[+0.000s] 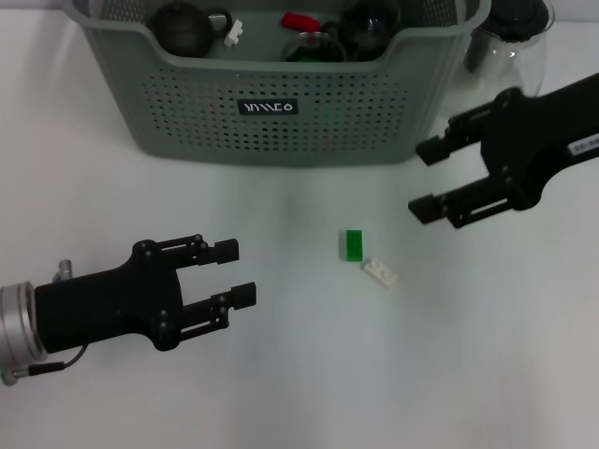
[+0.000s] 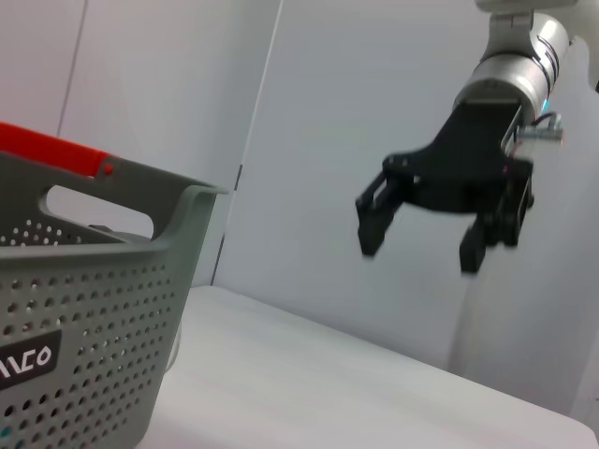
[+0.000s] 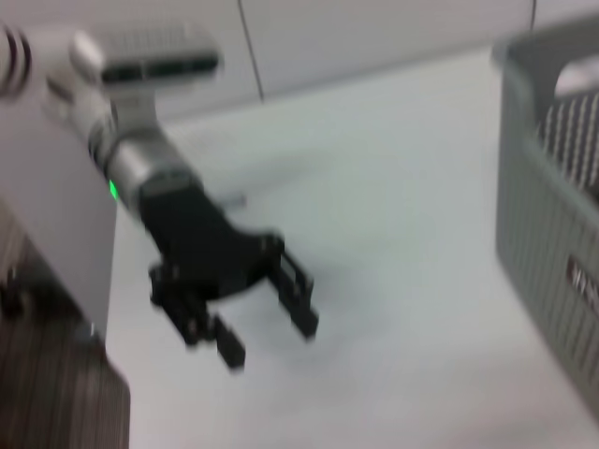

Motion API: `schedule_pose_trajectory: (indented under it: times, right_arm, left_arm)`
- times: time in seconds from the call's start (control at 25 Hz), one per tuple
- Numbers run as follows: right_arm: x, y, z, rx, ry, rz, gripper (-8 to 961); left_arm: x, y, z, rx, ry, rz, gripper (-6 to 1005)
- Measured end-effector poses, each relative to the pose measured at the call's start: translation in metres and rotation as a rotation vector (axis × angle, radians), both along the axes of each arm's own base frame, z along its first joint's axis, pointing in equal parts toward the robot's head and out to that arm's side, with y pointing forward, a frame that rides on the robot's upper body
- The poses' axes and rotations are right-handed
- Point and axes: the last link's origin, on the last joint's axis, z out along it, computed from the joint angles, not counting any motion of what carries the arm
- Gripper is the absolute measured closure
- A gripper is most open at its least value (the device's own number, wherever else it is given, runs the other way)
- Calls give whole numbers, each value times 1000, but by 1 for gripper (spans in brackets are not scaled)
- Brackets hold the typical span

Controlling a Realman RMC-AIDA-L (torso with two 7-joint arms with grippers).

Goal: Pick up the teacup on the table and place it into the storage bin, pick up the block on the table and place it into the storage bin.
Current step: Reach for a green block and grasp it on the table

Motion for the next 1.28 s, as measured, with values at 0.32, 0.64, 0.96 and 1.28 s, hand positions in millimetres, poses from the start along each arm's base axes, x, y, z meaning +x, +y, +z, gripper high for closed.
schedule_pose_trajectory:
  times: [0.32,0.64,0.96,1.28]
  right_arm:
    - [-9,7,-27,-63,-225,-67,221]
    - [-4,2,-67,-141,-335,75,224]
    - [2,14,-97,-86,-338,82,227]
    - [15,23,-117,-44,-281,37,226]
  left_arm:
    - [-1,-1,0,1,1,3,428]
    - [-2,1,-1,7,9,11,428]
    - [-2,0,-2,7,9,12,428]
    - [-2,1,-3,10,13,17,428]
